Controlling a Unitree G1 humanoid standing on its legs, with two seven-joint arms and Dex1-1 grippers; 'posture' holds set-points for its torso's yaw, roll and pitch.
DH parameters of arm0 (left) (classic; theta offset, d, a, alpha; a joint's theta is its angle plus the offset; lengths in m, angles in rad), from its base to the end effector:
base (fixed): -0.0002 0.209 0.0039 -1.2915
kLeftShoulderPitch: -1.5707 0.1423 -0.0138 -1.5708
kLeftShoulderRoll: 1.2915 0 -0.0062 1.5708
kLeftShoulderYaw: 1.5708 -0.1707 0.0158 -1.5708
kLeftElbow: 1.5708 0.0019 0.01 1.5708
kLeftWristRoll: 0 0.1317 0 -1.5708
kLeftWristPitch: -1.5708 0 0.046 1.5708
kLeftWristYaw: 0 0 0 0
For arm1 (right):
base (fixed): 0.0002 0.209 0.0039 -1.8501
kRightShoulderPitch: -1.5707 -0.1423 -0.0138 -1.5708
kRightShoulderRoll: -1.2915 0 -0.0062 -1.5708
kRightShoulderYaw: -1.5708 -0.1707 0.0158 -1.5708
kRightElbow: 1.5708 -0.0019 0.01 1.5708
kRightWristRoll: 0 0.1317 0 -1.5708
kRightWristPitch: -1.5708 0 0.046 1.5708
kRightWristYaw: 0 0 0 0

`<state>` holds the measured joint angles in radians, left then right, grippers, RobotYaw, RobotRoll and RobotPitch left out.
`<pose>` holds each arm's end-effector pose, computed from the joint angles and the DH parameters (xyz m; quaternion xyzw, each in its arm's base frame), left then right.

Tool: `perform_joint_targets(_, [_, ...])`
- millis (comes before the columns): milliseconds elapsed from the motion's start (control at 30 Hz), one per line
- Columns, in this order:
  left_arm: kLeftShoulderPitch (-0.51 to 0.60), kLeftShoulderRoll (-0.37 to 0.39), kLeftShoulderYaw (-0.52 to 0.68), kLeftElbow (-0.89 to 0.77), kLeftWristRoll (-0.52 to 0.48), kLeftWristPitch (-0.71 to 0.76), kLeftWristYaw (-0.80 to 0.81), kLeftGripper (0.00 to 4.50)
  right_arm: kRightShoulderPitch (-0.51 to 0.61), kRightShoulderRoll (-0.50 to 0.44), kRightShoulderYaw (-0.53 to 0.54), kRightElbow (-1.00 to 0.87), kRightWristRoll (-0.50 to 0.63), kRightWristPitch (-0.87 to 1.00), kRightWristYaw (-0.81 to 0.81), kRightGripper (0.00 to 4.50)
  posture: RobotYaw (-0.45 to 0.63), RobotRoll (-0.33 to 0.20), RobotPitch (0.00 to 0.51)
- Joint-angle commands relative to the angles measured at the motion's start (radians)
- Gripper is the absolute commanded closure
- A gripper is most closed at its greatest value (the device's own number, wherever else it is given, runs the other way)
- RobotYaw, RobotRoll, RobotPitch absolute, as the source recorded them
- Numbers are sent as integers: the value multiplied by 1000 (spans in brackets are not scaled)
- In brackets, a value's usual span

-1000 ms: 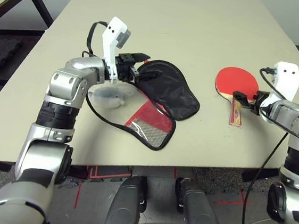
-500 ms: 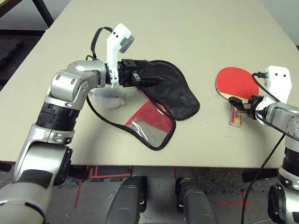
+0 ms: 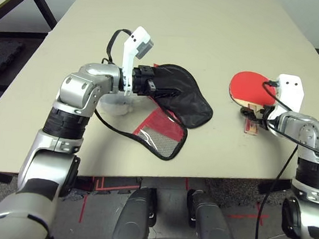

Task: Store the ping-pong paddle in its case and zip it.

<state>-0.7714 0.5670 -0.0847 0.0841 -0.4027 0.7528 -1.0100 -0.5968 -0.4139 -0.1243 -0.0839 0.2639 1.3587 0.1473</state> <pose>0.2926 0.1924 0.2175 0.0767 0.1019 -0.5232 0.8426 0.2618 -0.2053 0.1713 -0.0303 0.3236 0.0468 0.9445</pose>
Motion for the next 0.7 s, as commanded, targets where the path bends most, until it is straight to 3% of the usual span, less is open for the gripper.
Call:
perform_joint_targets(33, [-4, -3, -9, -14, -3, 1, -1, 0, -15, 21, 10, 40, -22, 18, -16, 22, -8, 0, 141])
perform_joint_targets(200, [1, -3, -5, -31, -8, 9, 6, 0, -34, 57, -10, 99, -50, -7, -46, 185, 2, 0, 143])
perform_joint_targets(267, [3, -4, -3, -34, -9, 11, 9, 0, -38, 67, -18, 113, -59, -14, -54, 603, 5, 0, 144])
perform_joint_targets(567, [6, -2, -2, -37, -9, 14, 16, 0, -36, 79, -54, 119, -88, -42, -79, 3309, 2, 0, 142])
perform_joint_targets(700, [4, -5, -3, -34, -9, 12, 18, 0, -46, 70, -60, 116, -101, -75, -84, 3355, 0, 0, 143])
